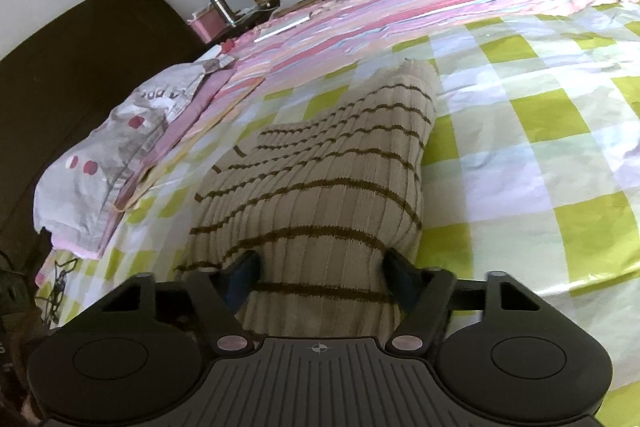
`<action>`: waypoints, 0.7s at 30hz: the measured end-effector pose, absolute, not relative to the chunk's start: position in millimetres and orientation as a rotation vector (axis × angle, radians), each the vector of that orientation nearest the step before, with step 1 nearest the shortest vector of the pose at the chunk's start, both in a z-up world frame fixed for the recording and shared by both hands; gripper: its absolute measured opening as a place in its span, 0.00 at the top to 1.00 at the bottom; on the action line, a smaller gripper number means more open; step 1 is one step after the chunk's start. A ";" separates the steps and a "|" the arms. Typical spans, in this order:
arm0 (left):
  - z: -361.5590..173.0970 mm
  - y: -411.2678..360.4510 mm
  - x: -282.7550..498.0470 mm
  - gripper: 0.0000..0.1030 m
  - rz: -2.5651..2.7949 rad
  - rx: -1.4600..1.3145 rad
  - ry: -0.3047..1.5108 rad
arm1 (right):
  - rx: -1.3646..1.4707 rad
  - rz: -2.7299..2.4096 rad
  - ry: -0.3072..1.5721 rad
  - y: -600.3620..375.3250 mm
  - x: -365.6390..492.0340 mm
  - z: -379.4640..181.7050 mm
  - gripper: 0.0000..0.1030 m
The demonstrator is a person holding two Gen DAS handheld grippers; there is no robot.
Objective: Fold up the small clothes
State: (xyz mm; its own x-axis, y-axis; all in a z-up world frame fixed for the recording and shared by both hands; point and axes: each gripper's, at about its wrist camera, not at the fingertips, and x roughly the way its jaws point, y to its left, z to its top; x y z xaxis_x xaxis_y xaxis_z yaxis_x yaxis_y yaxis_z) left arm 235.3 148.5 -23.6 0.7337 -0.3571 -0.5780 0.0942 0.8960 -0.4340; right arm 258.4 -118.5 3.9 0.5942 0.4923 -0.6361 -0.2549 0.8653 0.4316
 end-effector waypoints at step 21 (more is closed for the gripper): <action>-11.0 162.6 137.0 0.70 -0.127 -0.380 0.793 | 0.127 0.585 0.846 -91.0 204.8 14.6 0.50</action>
